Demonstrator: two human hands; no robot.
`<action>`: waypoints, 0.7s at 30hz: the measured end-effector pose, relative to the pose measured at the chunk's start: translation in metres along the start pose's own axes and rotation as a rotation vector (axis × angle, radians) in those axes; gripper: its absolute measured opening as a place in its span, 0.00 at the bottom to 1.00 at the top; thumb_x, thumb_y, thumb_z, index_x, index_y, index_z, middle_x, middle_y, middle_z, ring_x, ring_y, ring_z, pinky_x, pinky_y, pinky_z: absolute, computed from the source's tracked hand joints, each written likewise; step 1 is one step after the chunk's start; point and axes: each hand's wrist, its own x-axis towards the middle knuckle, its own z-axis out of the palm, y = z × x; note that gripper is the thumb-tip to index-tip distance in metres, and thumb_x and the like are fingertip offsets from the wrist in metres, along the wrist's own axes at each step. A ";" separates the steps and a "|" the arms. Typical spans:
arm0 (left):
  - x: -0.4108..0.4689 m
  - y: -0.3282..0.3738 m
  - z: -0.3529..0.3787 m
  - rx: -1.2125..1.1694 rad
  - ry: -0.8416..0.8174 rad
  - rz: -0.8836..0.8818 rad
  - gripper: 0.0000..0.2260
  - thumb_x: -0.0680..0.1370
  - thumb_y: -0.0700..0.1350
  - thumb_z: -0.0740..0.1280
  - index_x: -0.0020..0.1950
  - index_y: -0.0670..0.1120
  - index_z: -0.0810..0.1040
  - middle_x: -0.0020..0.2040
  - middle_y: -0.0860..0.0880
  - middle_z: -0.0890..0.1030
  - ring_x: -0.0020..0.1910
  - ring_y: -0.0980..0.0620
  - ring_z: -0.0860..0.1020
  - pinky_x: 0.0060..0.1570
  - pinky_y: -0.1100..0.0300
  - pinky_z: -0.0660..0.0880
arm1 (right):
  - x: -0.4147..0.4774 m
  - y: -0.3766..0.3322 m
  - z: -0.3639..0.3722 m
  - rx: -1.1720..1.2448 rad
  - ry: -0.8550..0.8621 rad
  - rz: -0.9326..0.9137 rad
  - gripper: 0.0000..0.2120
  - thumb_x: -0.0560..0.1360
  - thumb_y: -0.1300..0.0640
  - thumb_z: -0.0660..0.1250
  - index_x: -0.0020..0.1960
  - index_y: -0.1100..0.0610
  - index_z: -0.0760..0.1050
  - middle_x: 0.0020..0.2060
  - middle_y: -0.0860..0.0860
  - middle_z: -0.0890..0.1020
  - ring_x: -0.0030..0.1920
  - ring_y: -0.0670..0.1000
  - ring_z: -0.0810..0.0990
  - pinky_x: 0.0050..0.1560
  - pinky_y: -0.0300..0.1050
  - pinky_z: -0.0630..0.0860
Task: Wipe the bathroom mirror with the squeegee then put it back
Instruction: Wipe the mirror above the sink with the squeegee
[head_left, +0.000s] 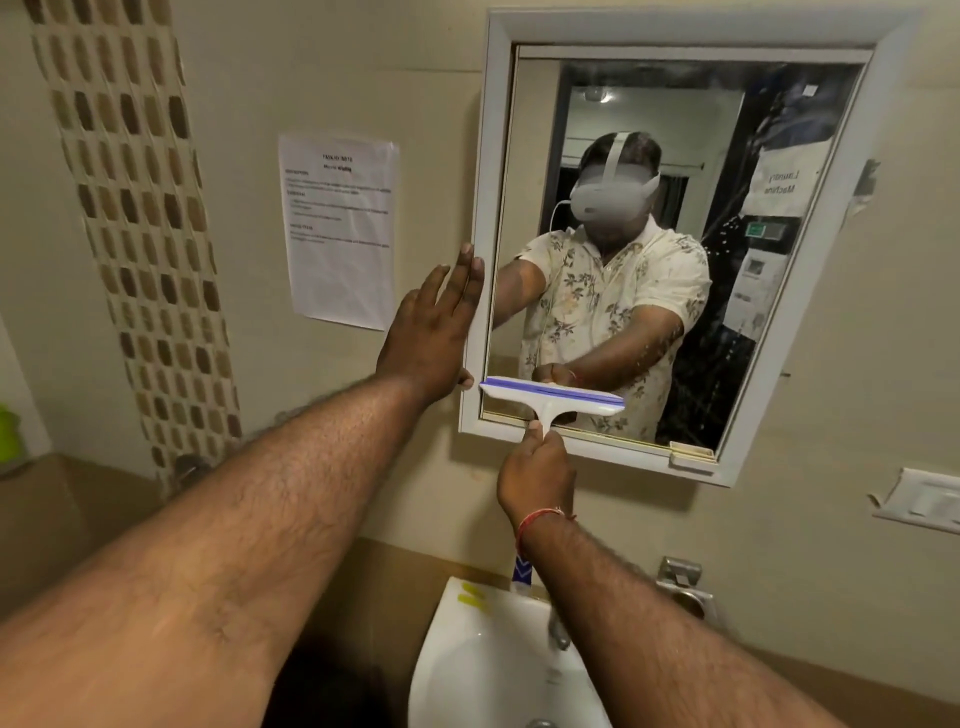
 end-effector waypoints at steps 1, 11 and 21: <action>-0.004 0.000 0.004 0.010 -0.005 0.001 0.75 0.64 0.55 0.89 0.88 0.47 0.33 0.89 0.49 0.33 0.88 0.37 0.50 0.82 0.40 0.64 | -0.001 0.004 0.002 0.005 -0.003 0.009 0.21 0.89 0.45 0.52 0.62 0.57 0.78 0.55 0.58 0.85 0.55 0.62 0.83 0.53 0.52 0.77; -0.020 -0.001 0.018 0.145 -0.025 0.023 0.71 0.66 0.59 0.87 0.89 0.44 0.38 0.90 0.44 0.38 0.87 0.35 0.54 0.79 0.39 0.66 | -0.009 0.027 0.009 0.013 -0.025 0.135 0.20 0.89 0.46 0.53 0.65 0.56 0.78 0.55 0.56 0.84 0.50 0.55 0.79 0.51 0.48 0.72; -0.024 -0.015 0.008 0.181 0.069 0.142 0.65 0.64 0.53 0.89 0.89 0.41 0.53 0.90 0.41 0.41 0.87 0.35 0.55 0.79 0.37 0.66 | -0.015 0.029 -0.016 -0.061 -0.110 0.090 0.22 0.88 0.43 0.53 0.62 0.55 0.81 0.58 0.58 0.86 0.59 0.63 0.84 0.61 0.53 0.80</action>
